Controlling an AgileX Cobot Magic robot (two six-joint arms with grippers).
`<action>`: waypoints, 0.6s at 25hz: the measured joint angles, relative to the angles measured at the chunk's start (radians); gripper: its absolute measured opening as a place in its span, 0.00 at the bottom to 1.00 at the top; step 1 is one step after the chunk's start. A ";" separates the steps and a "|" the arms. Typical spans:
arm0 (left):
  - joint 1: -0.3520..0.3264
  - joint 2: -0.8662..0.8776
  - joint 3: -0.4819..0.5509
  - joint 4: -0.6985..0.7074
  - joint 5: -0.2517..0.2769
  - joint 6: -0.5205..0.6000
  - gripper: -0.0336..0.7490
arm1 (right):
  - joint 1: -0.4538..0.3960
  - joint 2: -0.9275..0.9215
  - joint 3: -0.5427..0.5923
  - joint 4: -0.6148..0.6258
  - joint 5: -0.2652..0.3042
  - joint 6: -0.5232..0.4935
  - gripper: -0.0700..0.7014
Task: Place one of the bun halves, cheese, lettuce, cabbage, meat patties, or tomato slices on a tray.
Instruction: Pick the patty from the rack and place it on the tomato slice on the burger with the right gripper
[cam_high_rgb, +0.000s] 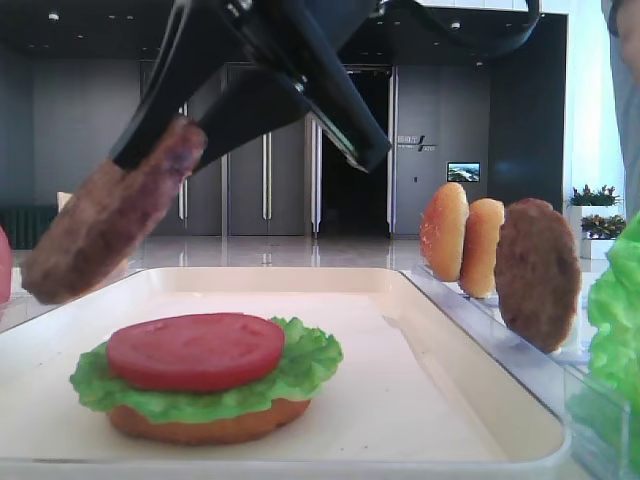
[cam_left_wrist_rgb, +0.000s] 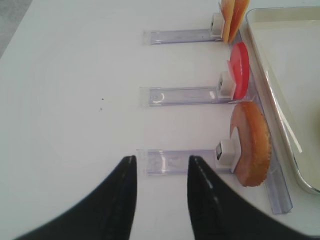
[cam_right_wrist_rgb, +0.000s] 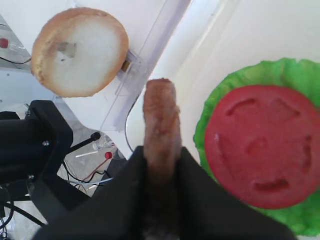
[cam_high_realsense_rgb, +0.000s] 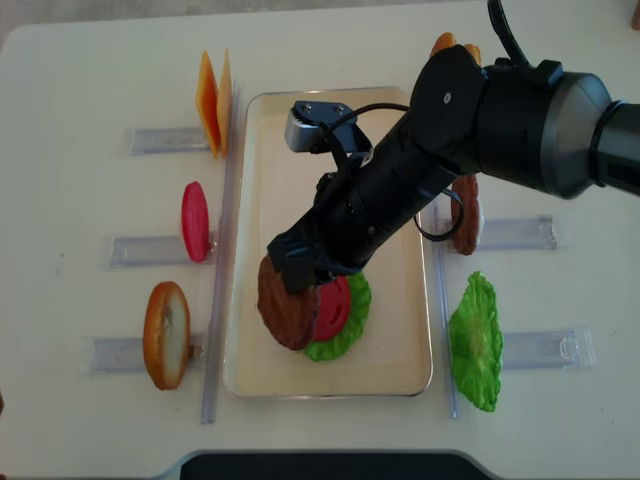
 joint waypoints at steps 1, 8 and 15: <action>0.000 0.000 0.000 0.000 0.000 0.000 0.38 | -0.004 0.005 0.000 0.001 -0.002 -0.004 0.26; 0.000 0.000 0.000 0.000 0.000 0.000 0.38 | -0.011 0.021 0.000 0.001 -0.005 -0.038 0.26; 0.000 0.000 0.000 0.000 0.000 0.000 0.38 | -0.012 0.021 0.002 -0.037 -0.001 -0.041 0.26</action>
